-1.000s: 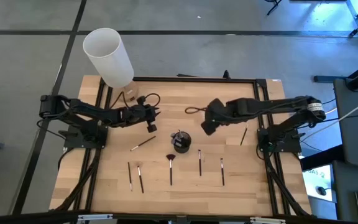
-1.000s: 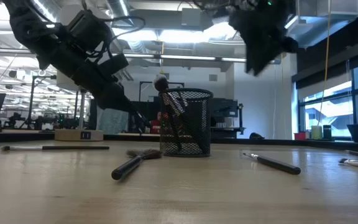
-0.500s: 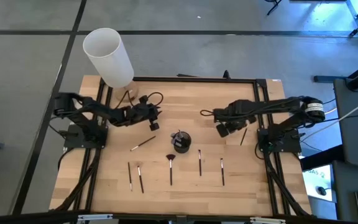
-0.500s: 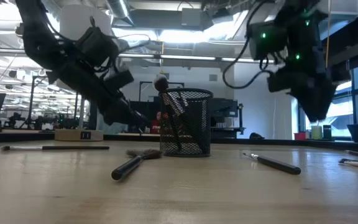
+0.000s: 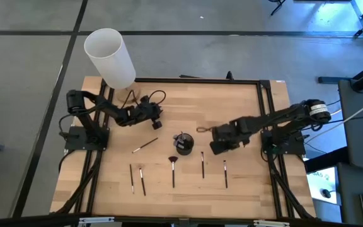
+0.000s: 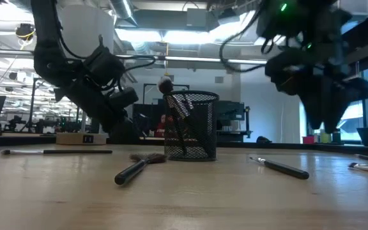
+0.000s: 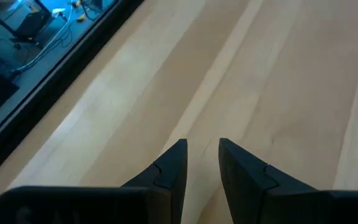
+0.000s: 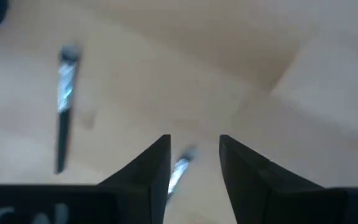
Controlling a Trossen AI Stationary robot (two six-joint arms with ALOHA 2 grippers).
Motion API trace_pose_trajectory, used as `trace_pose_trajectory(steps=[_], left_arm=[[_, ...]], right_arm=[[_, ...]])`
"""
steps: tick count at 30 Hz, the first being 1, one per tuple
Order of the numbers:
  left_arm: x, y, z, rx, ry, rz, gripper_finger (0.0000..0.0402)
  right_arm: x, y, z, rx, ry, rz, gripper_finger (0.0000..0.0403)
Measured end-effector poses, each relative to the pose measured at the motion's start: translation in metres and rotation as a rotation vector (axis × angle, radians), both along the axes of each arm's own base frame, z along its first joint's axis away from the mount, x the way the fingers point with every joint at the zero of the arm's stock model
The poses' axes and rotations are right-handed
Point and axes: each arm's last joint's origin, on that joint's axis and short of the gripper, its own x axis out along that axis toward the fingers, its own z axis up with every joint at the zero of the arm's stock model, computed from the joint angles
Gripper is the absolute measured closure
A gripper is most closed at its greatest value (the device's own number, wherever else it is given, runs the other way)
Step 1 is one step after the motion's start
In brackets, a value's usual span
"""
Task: Pick & Place Makeup Brushes
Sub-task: Put the eyeshadow brush into the makeup organizer
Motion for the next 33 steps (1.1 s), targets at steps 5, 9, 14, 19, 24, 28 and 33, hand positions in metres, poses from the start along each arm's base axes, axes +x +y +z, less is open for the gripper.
trace_pose_trajectory(steps=[5, 9, 14, 19, 24, 28, 33], left_arm=[[0.005, 0.004, 0.005, -0.002, -0.047, -0.031, 0.0313], [0.009, 0.005, 0.008, 0.004, -0.060, -0.032, 0.0313], [0.010, 0.006, 0.009, 0.008, -0.066, -0.033, 0.0313], [0.010, 0.006, 0.009, 0.024, -0.051, -0.045, 0.0313], [0.010, 0.006, 0.009, 0.025, -0.051, -0.045, 0.0313], [0.010, 0.006, 0.009, 0.025, -0.051, -0.045, 0.0313], [0.011, 0.005, 0.009, 0.016, -0.057, -0.051, 0.0313]], right_arm=[[0.002, 0.032, 0.002, -0.044, -0.082, -0.040, 0.0266], [-0.002, 0.045, -0.002, -0.090, -0.084, -0.083, 0.0266], [-0.002, 0.054, -0.018, -0.107, -0.021, -0.065, 0.0266], [0.003, 0.056, -0.029, -0.104, 0.006, -0.058, 0.0266], [0.003, 0.059, -0.039, -0.054, 0.079, -0.022, 0.0266], [0.005, 0.060, -0.043, -0.052, 0.090, -0.010, 0.0266], [0.008, 0.061, -0.047, -0.066, 0.068, 0.026, 0.0273]])
